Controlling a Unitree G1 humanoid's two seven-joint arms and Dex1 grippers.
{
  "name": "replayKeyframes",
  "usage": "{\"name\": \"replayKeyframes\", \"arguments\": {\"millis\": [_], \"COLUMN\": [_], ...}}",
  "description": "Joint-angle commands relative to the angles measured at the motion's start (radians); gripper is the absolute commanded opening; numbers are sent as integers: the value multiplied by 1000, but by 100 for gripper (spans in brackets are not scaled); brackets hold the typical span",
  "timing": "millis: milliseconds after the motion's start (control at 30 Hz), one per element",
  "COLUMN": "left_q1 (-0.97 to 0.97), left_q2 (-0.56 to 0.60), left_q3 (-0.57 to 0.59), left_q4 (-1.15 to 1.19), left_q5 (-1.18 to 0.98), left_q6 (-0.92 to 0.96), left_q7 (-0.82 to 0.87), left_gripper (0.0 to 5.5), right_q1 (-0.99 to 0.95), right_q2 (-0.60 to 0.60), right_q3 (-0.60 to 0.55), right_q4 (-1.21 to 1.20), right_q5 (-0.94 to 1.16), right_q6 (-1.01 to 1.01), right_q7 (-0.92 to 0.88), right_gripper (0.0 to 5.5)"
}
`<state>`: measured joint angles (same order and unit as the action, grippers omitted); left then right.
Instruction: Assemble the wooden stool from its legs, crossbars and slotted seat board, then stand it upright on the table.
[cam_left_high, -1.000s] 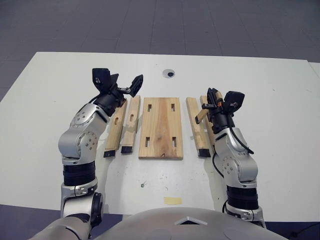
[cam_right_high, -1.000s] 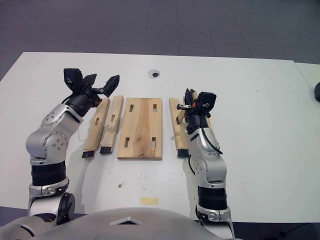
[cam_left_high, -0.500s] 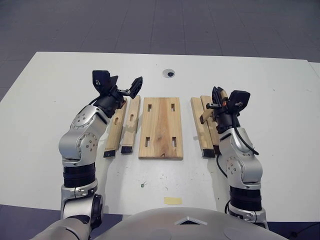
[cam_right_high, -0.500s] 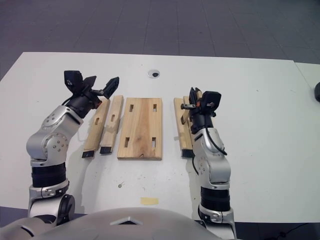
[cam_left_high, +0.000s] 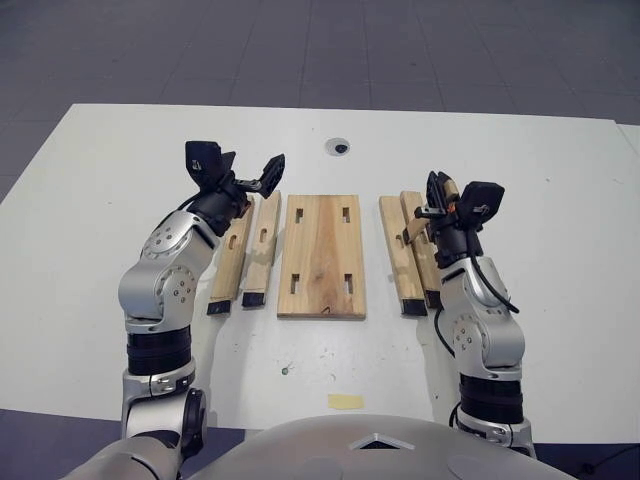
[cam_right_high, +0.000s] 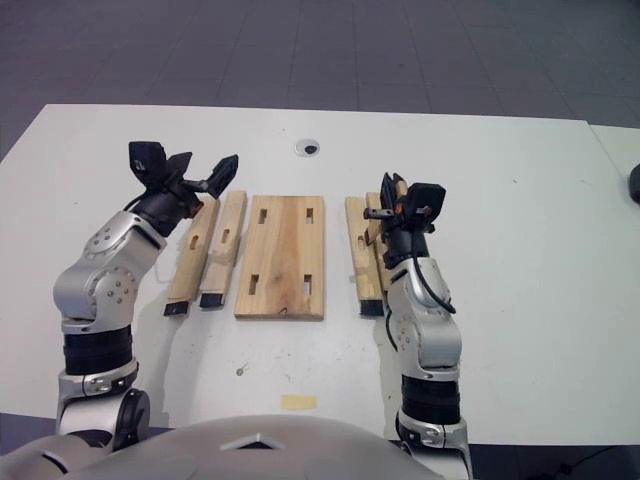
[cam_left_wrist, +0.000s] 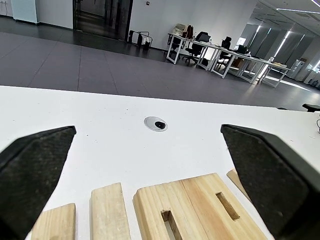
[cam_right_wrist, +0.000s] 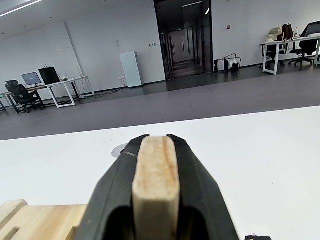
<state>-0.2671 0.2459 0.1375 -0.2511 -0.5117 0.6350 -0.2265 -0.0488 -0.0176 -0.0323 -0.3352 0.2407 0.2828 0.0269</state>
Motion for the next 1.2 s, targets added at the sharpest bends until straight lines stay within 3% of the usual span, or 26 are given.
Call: {"name": "replayKeyframes", "arguments": {"millis": [33, 300, 1200], "left_q1": [7, 5, 21], "left_q2": [-4, -5, -6], "left_q3": [-7, -11, -17], "left_q4": [-4, 13, 0], "left_q5": [14, 27, 26], "left_q6": [-11, -27, -18], "left_q7": [-5, -14, -12], "left_gripper": [540, 540, 540], "right_q1": [-3, 15, 15], "right_q2": [1, 56, 83], "right_q3": [15, 1, -21], "right_q4": [-13, -2, -67], "right_q5": [-9, 33, 57], "right_q6": [10, 48, 105], "right_q7": [6, -16, -49], "right_gripper": [41, 41, 41]}}
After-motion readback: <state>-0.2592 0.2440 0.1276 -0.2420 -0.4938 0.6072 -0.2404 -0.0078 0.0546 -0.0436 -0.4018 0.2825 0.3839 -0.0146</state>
